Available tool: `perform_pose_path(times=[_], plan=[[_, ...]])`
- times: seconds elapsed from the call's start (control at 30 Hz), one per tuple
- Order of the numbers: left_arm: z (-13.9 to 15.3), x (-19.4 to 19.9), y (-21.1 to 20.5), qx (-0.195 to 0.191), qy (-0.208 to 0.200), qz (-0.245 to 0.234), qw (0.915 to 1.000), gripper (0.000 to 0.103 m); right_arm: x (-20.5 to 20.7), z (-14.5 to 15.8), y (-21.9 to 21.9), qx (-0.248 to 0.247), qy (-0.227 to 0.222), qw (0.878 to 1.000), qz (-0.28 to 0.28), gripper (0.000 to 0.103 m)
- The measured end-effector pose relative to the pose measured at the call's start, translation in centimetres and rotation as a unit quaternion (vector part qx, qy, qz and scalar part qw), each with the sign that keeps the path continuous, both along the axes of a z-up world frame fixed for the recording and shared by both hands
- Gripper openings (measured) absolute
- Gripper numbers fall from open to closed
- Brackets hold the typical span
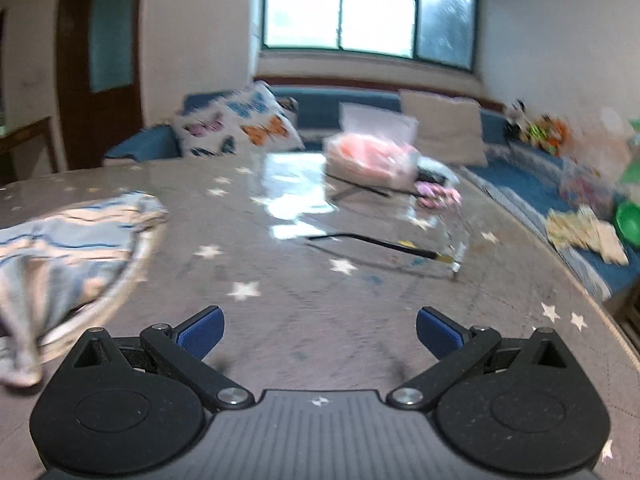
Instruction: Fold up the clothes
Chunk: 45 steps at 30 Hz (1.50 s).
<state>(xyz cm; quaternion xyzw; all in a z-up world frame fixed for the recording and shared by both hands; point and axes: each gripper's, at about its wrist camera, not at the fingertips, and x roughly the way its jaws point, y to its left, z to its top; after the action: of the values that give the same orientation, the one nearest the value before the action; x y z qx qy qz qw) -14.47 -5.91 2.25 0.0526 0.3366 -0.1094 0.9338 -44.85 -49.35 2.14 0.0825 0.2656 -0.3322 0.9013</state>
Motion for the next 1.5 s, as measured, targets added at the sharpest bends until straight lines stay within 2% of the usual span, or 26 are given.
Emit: perform_pose_path(times=[0.33, 0.43, 0.63, 1.03, 1.5], plan=[[1.4, -7.0, -3.7, -0.009, 0.013, -0.077, 0.9969, 0.103, -1.6, 1.2, 7.4, -0.014, -0.035, 0.997, 0.07, 0.103], [1.1, -8.5, -4.9, -0.001, 0.017, -0.088, 0.996, 0.103, -2.0, 1.3, 8.9, -0.005, -0.04, 0.996, 0.085, 0.103], [0.7, -10.6, -6.1, -0.01, 0.033, -0.103, 0.9941, 0.103, -2.4, 0.8, 12.1, 0.014, -0.036, 0.993, 0.111, 0.103], [-0.1, -14.0, -7.4, -0.006, 0.048, -0.118, 0.9918, 0.103, -1.7, -0.1, 15.6, 0.026, -0.024, 0.989, 0.145, 0.103], [-0.4, -15.4, -8.5, 0.006, 0.055, -0.131, 0.9898, 0.103, -1.8, 0.0, 16.9, 0.023, -0.015, 0.987, 0.158, 0.103]])
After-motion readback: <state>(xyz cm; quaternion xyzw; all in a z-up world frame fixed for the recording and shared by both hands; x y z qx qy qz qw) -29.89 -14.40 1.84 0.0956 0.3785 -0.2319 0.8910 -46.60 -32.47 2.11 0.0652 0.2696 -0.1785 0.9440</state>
